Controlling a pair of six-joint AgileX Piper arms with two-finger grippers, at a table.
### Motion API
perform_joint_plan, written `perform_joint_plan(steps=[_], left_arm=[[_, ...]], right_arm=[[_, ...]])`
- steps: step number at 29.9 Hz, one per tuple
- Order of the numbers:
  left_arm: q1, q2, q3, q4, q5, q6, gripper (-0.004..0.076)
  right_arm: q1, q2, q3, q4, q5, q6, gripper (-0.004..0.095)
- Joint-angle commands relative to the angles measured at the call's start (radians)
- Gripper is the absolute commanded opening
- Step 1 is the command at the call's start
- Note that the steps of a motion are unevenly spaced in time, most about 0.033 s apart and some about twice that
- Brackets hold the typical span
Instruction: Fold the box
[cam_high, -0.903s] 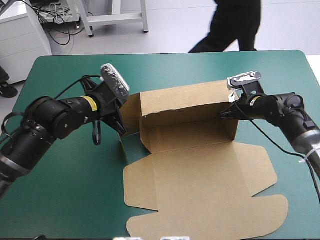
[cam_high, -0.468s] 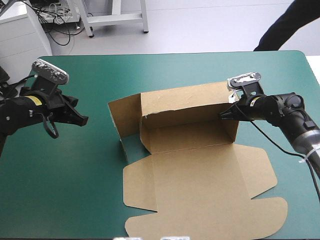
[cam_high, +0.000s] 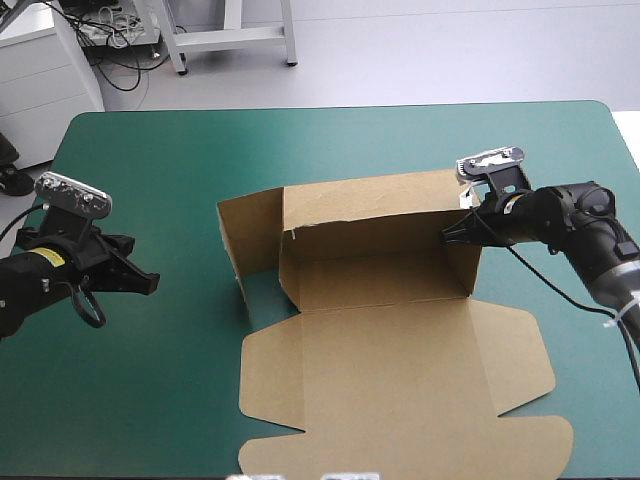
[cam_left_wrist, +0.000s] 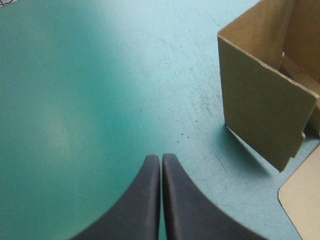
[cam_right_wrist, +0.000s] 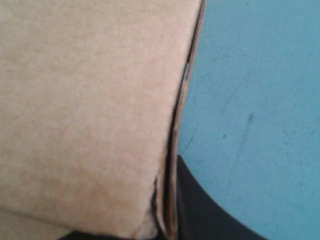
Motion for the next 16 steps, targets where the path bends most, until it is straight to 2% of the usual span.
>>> perform_joint_plan(steps=[1, 9, 16], left_arm=[[0.002, -0.048, 0.020, -0.011, -0.112, -0.008, -0.0006], [0.002, -0.055, 0.025, -0.003, -0.151, -0.008, -0.0006], [0.002, -0.055, 0.025, -0.003, -0.175, -0.008, -0.0006]], right_arm=[[-0.006, -0.042, -0.098, 0.019, 0.106, -0.012, -0.0023], [-0.006, 0.025, -0.266, 0.040, 0.382, -0.012, -0.0023], [-0.006, 0.177, -0.325, 0.045, 0.409, 0.009, -0.0023]])
